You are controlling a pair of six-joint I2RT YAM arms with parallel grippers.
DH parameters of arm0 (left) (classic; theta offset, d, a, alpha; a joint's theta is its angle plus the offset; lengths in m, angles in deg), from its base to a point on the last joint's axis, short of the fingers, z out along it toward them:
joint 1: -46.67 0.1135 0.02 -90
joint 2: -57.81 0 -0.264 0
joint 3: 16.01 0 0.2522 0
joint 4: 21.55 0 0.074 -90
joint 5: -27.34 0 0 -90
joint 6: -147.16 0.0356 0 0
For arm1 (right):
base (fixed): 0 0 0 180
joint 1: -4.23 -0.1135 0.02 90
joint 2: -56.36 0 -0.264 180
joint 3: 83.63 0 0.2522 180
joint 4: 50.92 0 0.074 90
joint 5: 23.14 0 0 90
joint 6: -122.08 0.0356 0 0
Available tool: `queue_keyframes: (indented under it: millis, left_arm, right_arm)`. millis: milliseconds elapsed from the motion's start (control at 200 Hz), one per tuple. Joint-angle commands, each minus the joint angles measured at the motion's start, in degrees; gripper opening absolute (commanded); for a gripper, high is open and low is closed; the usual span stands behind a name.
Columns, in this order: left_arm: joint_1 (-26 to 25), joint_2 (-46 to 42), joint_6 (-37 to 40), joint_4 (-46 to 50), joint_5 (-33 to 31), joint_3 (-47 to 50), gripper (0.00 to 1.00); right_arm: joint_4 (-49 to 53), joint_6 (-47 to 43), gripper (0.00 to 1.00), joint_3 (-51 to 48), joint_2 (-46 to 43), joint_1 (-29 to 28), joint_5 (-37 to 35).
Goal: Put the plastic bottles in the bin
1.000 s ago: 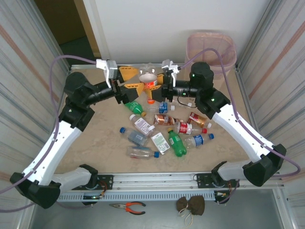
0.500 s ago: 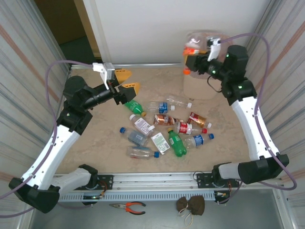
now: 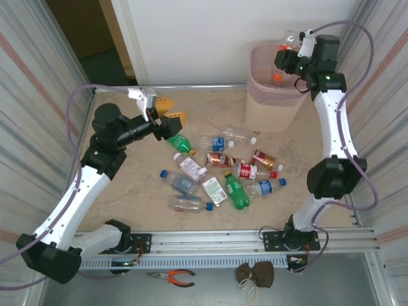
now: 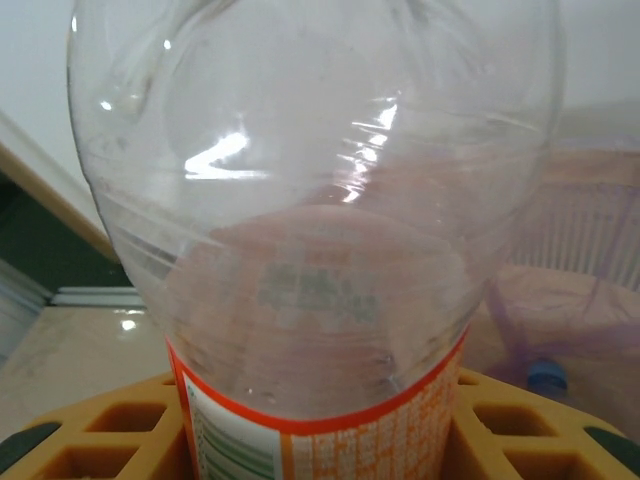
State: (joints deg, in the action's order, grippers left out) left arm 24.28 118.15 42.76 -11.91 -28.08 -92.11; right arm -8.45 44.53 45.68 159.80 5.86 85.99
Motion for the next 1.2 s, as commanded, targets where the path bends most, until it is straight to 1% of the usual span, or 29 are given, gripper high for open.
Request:
queue_keyframes:
  millis: [0, 205, 421, 646, 837, 1057, 1142, 1197]
  left_arm:
    - [1.33, -0.18, -0.61, -1.14, -0.66, 2.24, 0.78]
    - [3.47, -0.06, -1.72, -2.13, -0.57, 5.41, 0.78]
    - [5.29, -0.03, -1.67, -1.60, -0.40, 7.95, 0.78]
    - [5.97, 0.25, -1.69, -1.26, -0.57, 10.22, 0.77]
    - [6.04, 0.43, -1.25, -0.28, -0.57, 10.89, 0.77]
    - [6.06, 0.48, -1.67, 0.52, -0.84, 11.00, 0.76]
    - [6.05, 0.43, -1.87, 0.59, -0.75, 10.93, 0.76]
    - [6.06, 0.40, -1.95, 0.84, -0.67, 10.93, 0.76]
  right_arm:
    - [8.77, -4.08, 0.47, 8.07, 5.71, 0.08, -2.65]
    - [19.28, -7.41, 0.47, 20.87, 17.09, -0.33, -5.42]
    - [26.91, -10.12, 0.47, 28.20, 25.57, -0.92, -8.25]
    - [31.83, -12.01, 0.47, 30.35, 30.33, -1.16, -9.55]
    - [38.08, -14.57, 0.47, 32.55, 33.52, -1.69, -10.39]
    - [45.74, -15.31, 0.47, 32.24, 33.50, -2.20, -11.05]
    - [47.26, -15.22, 0.47, 31.23, 32.53, -2.33, -11.18]
    - [47.64, -15.01, 0.50, 30.24, 31.65, -2.51, -11.40]
